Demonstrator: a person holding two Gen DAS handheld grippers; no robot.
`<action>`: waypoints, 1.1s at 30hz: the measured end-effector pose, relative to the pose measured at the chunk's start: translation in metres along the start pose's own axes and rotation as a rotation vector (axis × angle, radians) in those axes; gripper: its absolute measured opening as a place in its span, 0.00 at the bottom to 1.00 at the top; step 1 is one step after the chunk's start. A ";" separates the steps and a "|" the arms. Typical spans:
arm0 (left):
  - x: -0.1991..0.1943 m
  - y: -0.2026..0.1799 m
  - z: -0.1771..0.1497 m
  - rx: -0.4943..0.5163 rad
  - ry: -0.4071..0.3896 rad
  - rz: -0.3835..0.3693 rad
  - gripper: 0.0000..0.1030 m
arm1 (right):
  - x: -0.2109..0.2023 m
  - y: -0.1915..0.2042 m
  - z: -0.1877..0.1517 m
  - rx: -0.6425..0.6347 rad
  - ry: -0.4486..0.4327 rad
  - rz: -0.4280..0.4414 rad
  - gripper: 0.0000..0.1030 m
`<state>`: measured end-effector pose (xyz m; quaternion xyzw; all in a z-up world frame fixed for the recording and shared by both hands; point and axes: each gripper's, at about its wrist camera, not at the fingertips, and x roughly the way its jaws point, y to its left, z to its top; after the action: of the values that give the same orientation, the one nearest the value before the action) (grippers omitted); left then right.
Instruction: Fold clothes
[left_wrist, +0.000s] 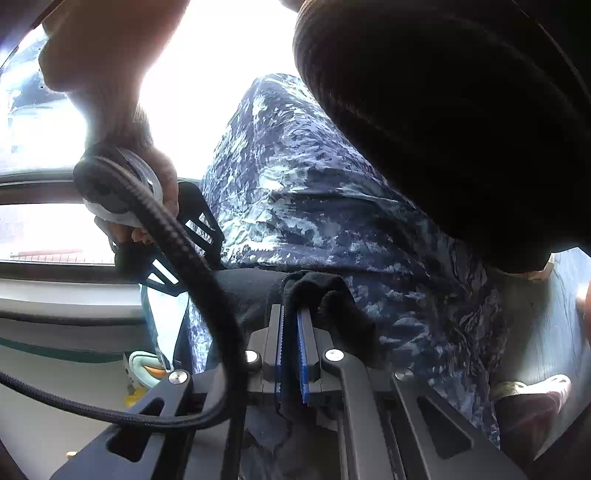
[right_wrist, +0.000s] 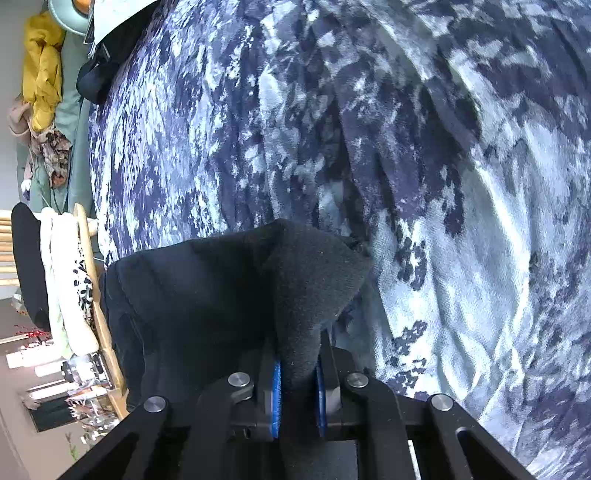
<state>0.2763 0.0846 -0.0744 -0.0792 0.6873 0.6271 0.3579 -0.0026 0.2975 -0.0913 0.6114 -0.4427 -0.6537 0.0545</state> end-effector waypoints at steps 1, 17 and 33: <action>0.000 0.000 0.000 0.000 0.000 0.001 0.06 | 0.000 -0.001 0.000 0.000 0.002 0.004 0.10; -0.007 0.006 -0.006 -0.063 0.011 0.012 0.11 | -0.023 -0.018 -0.016 -0.014 -0.016 0.032 0.47; -0.030 0.034 -0.034 -0.250 0.042 0.135 0.31 | -0.186 -0.003 -0.179 -0.403 -0.249 -0.207 0.52</action>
<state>0.2658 0.0498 -0.0306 -0.0898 0.6149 0.7287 0.2879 0.1962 0.3219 0.0719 0.5451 -0.2419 -0.8010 0.0531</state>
